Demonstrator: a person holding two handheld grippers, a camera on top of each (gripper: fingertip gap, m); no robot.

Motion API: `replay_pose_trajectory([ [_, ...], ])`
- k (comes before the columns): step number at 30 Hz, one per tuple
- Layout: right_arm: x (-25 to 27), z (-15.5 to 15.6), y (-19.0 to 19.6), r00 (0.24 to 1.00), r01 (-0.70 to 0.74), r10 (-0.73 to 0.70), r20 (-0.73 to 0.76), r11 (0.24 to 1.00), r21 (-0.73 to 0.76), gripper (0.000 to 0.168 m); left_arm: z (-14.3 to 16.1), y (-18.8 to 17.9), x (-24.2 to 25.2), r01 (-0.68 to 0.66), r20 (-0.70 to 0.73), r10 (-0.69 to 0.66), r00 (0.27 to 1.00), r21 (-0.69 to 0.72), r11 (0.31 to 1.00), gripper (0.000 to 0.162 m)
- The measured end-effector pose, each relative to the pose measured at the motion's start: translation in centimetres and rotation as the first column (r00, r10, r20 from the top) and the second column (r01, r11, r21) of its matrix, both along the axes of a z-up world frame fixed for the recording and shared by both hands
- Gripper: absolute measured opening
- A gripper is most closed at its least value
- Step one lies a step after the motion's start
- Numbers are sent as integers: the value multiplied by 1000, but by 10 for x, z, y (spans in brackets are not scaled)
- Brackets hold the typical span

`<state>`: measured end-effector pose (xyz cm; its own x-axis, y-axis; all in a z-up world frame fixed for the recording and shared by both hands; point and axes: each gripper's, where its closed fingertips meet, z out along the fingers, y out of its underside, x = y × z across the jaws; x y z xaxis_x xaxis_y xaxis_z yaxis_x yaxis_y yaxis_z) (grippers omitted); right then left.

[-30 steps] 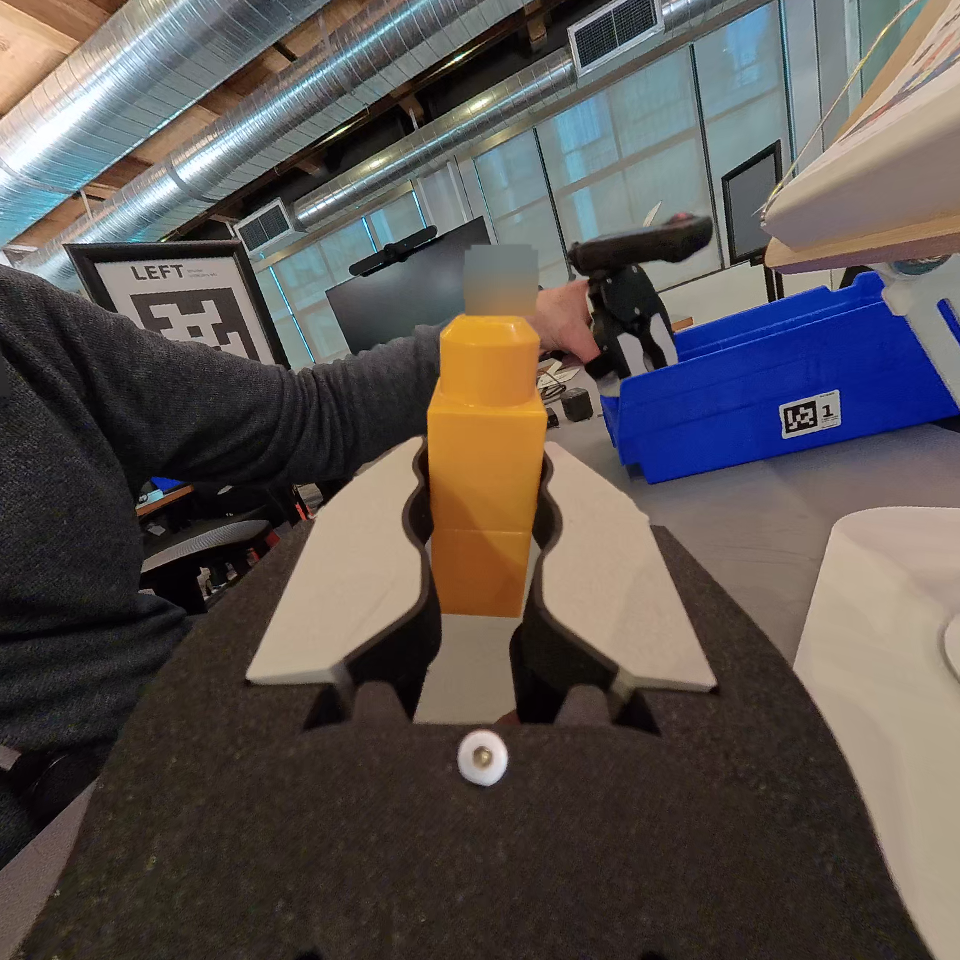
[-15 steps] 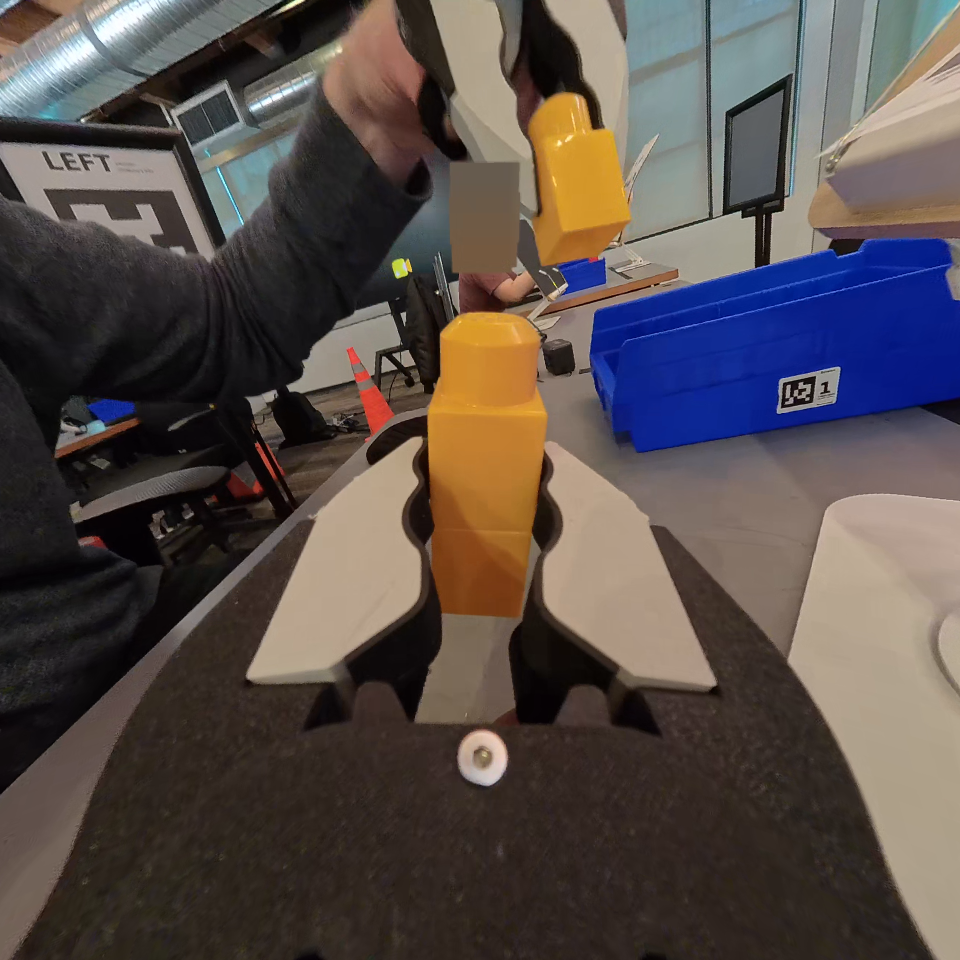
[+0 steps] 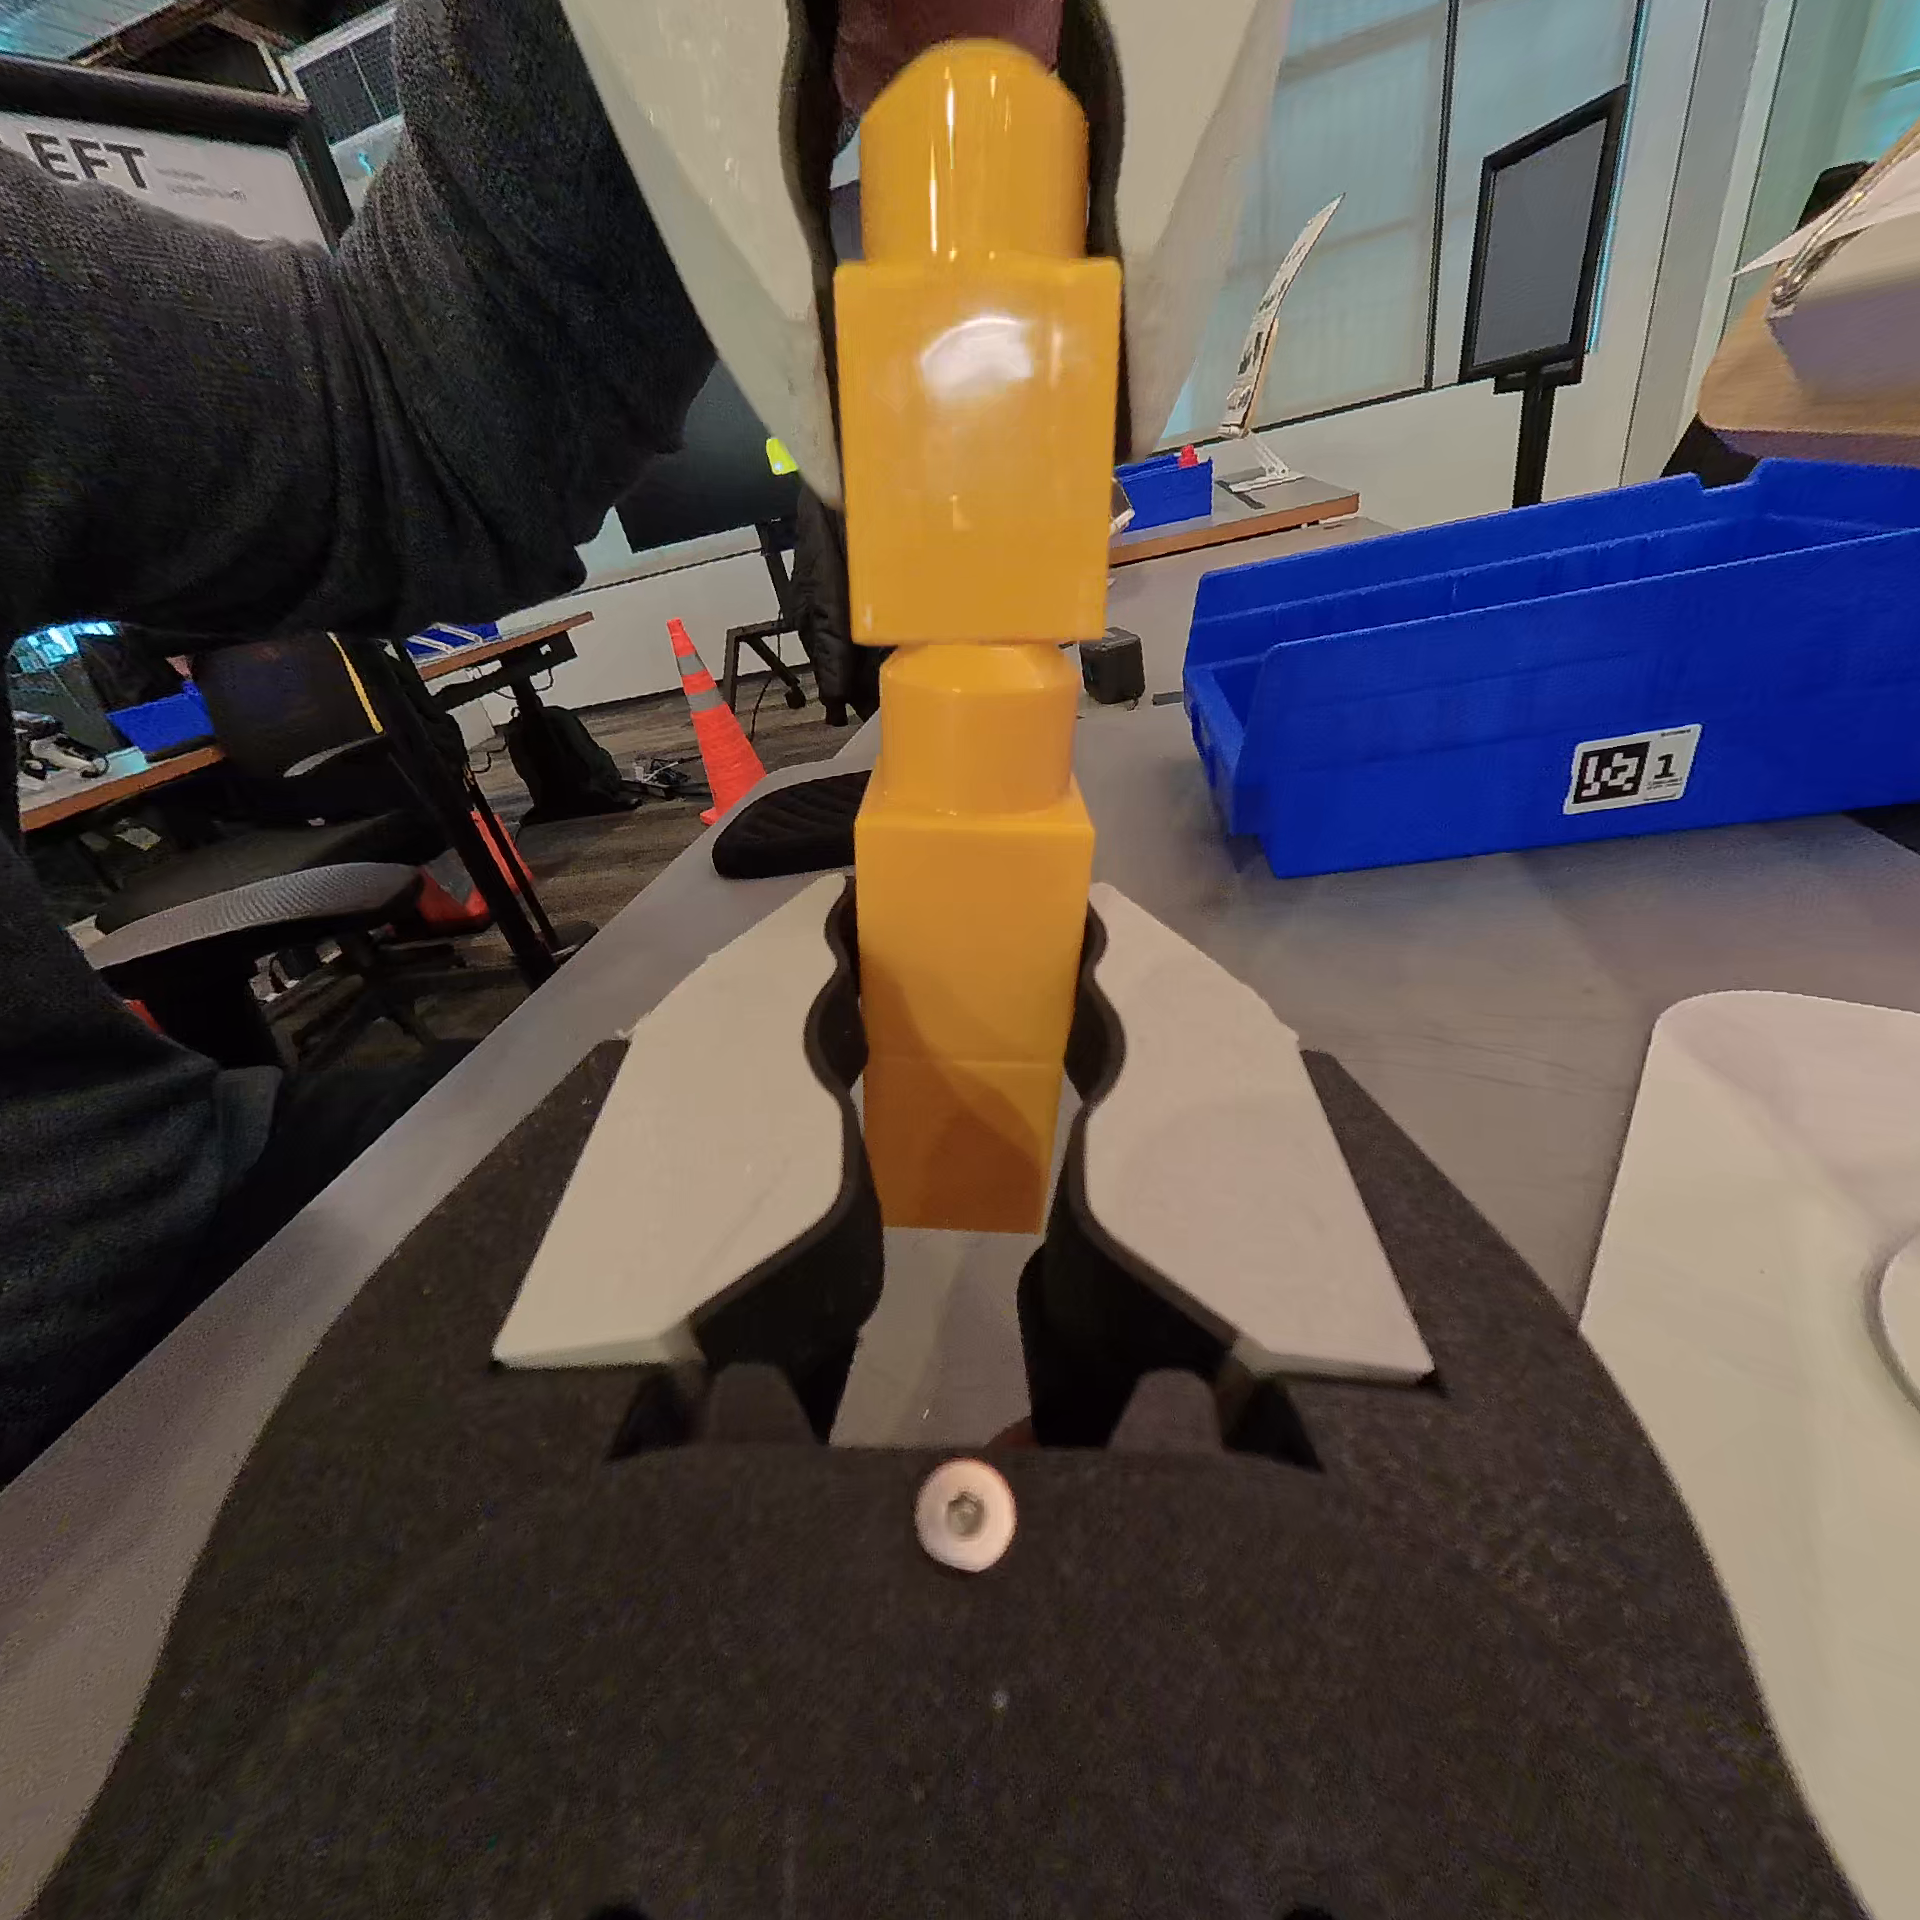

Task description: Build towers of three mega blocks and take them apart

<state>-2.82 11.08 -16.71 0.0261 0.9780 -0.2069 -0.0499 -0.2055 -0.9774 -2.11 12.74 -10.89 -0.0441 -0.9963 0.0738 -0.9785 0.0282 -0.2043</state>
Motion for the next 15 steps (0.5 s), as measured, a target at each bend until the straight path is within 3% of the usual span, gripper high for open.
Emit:
replay_pose_trajectory([
  [15, -4, -6, -3, 999, -3, 3, 50, 1000, 15, 35, -17, -5, 2, 33, -91, -34, 995, -17, 999, 34],
])
